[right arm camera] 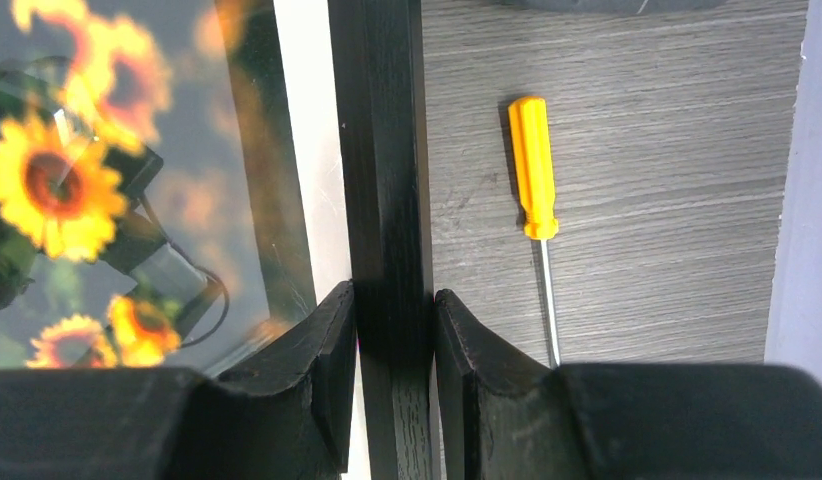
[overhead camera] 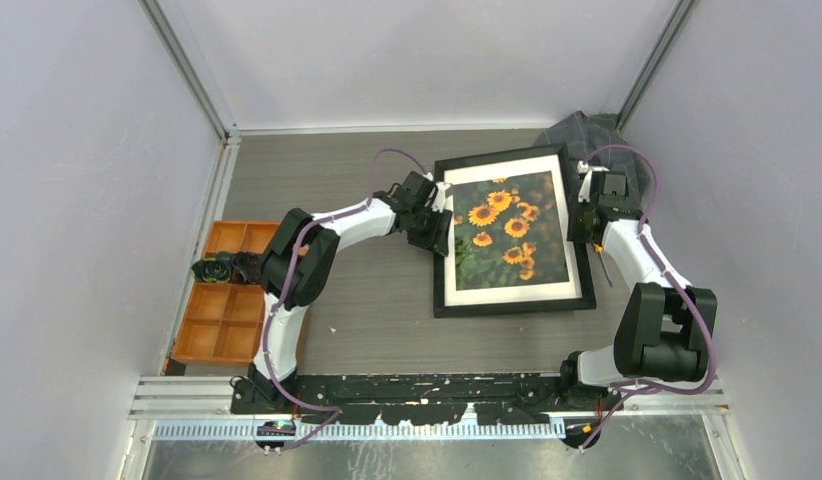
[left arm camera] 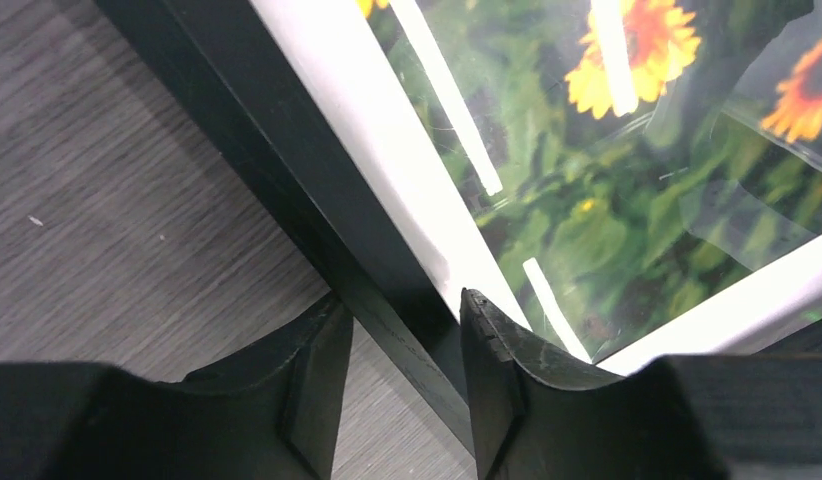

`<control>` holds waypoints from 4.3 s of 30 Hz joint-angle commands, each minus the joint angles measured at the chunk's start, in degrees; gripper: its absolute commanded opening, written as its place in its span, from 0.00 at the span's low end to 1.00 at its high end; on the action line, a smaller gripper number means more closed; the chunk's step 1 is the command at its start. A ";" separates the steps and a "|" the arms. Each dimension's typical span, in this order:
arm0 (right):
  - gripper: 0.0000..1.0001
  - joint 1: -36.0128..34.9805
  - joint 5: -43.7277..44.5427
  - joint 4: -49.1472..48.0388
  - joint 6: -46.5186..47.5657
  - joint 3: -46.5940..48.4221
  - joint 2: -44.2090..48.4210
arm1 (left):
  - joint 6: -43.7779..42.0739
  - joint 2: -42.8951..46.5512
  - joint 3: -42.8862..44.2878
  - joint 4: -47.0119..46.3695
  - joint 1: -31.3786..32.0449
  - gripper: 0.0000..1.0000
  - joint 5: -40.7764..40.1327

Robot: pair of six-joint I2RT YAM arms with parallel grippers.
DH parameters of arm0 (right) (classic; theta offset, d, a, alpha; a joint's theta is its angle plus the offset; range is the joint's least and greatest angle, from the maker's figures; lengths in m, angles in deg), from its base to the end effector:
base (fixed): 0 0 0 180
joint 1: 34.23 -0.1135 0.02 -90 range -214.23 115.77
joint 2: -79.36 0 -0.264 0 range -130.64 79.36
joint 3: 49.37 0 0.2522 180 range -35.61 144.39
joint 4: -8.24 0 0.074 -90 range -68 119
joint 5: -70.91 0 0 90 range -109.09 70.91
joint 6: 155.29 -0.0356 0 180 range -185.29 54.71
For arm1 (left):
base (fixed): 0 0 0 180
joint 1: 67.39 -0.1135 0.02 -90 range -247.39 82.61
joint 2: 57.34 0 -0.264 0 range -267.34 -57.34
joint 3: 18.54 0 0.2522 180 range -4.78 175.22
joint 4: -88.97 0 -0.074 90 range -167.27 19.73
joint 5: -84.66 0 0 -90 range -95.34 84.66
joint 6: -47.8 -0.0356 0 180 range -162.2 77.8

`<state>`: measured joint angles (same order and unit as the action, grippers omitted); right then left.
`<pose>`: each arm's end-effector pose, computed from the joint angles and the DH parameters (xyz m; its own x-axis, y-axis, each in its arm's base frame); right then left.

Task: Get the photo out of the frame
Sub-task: Pick up the photo frame item from the photo frame, then place the photo frame item at the center of the board.

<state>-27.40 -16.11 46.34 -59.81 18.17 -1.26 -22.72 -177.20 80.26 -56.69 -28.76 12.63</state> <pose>0.2890 -0.0365 0.2315 -0.7845 -0.0021 -0.6201 0.0766 0.9920 -0.1002 0.3432 -0.2883 0.1630 -0.8499 0.2731 -0.4507 0.4744 0.7688 -0.4288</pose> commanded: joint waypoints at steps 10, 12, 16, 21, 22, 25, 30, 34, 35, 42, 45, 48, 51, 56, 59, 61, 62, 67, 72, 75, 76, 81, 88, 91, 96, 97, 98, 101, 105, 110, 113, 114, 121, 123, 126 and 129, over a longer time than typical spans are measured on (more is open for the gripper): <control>0.01 -0.24 -6.37 0.04 -2.01 2.13 8.96 | -2.64 -9.27 3.10 4.60 2.06 0.56 -3.45; 0.01 -0.24 -7.89 1.02 -2.42 2.12 9.29 | -2.83 -9.89 3.40 5.34 2.33 0.55 -3.94; 0.01 -0.26 -8.72 1.55 -2.64 1.74 10.34 | -3.05 -10.48 2.48 5.43 2.59 0.43 -5.52; 0.01 -0.24 -8.77 2.61 -2.22 1.50 9.50 | -2.82 -11.42 1.37 4.98 2.56 0.31 -5.28; 0.02 -0.28 -8.43 2.98 -2.15 1.57 8.95 | -2.60 -11.64 1.41 4.85 2.57 0.27 -4.72; 0.06 -0.24 -5.62 3.35 -1.87 1.90 6.56 | -2.02 -12.30 1.85 4.65 2.59 0.17 -3.63; 0.08 -0.24 0.35 1.81 -1.40 3.43 0.64 | -1.79 -12.00 1.75 4.37 2.50 0.15 -2.62; 0.08 -0.73 2.39 0.23 -2.54 5.40 -3.13 | -1.56 -11.23 2.29 3.96 2.50 0.14 -1.71; 0.08 -1.00 2.93 -0.18 -2.57 6.01 -3.93 | -1.60 -11.10 2.65 4.03 2.43 0.14 -1.41; 0.04 -5.90 10.07 -5.14 0.49 5.38 -4.51 | -1.30 -9.24 2.99 2.87 1.65 0.03 1.97; 0.01 -8.49 10.91 -8.36 2.11 3.43 -1.46 | -0.25 -7.76 1.72 1.57 1.19 0.00 4.29; 0.01 -9.53 9.94 -10.76 2.55 1.66 1.57 | 1.54 -5.24 -0.70 -1.72 0.48 0.00 5.92; 0.01 -9.56 7.06 -14.64 3.88 -1.83 4.65 | 2.04 -2.36 -1.89 -3.93 -0.13 0.00 6.84; 0.01 -9.56 3.72 -19.51 5.44 -7.70 8.71 | 1.62 1.41 -2.05 -5.12 -1.27 0.00 7.56; 0.01 -9.52 3.60 -18.64 5.57 -7.74 9.66 | 1.34 3.73 -2.97 -6.00 -1.40 0.00 7.60; 0.04 -8.81 3.63 -17.65 4.21 -6.72 8.99 | 1.49 5.25 -3.88 -6.95 -1.43 0.00 7.93; 0.04 -7.95 2.46 -16.56 2.82 -5.95 8.68 | 1.62 5.89 -4.24 -7.37 -1.41 0.00 8.26; 0.09 -2.15 -6.98 -10.38 -3.35 -1.14 3.98 | 2.59 9.64 -5.14 -8.74 -1.45 0.00 10.26; 0.13 -1.66 -10.64 -7.85 -3.73 0.80 0.76 | 3.26 11.22 -4.66 -9.04 -1.44 0.00 11.84; 0.14 -1.62 -10.96 -7.20 -4.06 1.80 -1.49 | 3.68 10.78 -5.15 -9.51 -1.39 0.00 12.11; 0.14 -1.64 -10.67 -6.90 -4.11 2.23 -2.15 | 3.79 10.66 -5.47 -9.87 -1.40 0.00 12.20; 0.11 -1.77 -7.53 -8.28 -3.23 2.91 -2.99 | 3.57 9.86 -5.47 -10.43 -1.43 0.00 12.43; 0.04 -3.80 -7.39 -11.07 -3.10 4.82 -4.93 | -1.23 9.58 -3.60 -7.78 -1.74 0.00 10.51; 0.03 -6.57 -6.88 -10.89 -3.55 5.58 -4.47 | -3.52 11.91 -3.73 -6.68 -4.03 0.00 10.04; 0.03 -11.46 -7.20 -9.98 -7.34 6.84 -2.99 | -10.52 14.48 -3.79 -0.14 -8.31 0.00 10.76; 0.03 -12.70 -8.16 -9.55 -8.46 7.22 -2.55 | -12.95 15.36 -4.54 1.58 -9.53 0.00 10.74; 0.03 -13.20 -8.45 -9.54 -9.16 7.37 -2.20 | -13.74 15.97 -5.30 2.17 -10.46 0.00 10.69; 0.03 -15.85 -9.06 -10.15 -10.68 7.27 -1.82 | -16.81 18.05 -8.02 4.51 -13.10 0.00 10.36; 0.04 -20.08 -9.44 -11.68 -12.75 6.62 -2.91 | -20.60 19.89 -10.15 9.25 -16.30 0.00 9.43; 0.04 -24.60 -8.39 -13.25 -14.86 8.01 -7.44 | -23.90 20.42 -12.08 12.19 -20.71 0.00 7.48; 0.02 -25.74 -8.85 -12.54 -17.68 10.87 -11.34 | -24.54 20.46 -12.78 12.19 -23.43 0.00 7.25; 0.02 -26.04 -8.95 -12.56 -18.41 11.53 -12.43 | -24.58 20.65 -12.85 12.08 -24.14 0.00 7.19; 0.06 -30.78 -5.92 -11.65 -24.84 11.87 -16.47 | -27.27 23.40 -12.44 12.90 -26.04 0.10 3.05; 0.05 -31.75 -5.42 -11.14 -25.87 11.58 -16.28 | -27.87 24.21 -12.97 12.64 -26.02 0.13 2.41; 0.05 -32.29 -6.62 -11.25 -27.97 10.32 -15.14 | -28.33 24.14 -13.21 12.88 -26.06 0.14 1.10; 0.05 -32.87 -9.44 -12.24 -29.14 9.51 -15.24 | -28.59 23.35 -13.40 12.83 -26.06 0.14 -1.26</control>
<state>-59.68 -22.16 38.45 -84.84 27.26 -19.29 -49.54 -155.21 67.32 -44.15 -54.72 14.58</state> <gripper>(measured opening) 0.340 0.134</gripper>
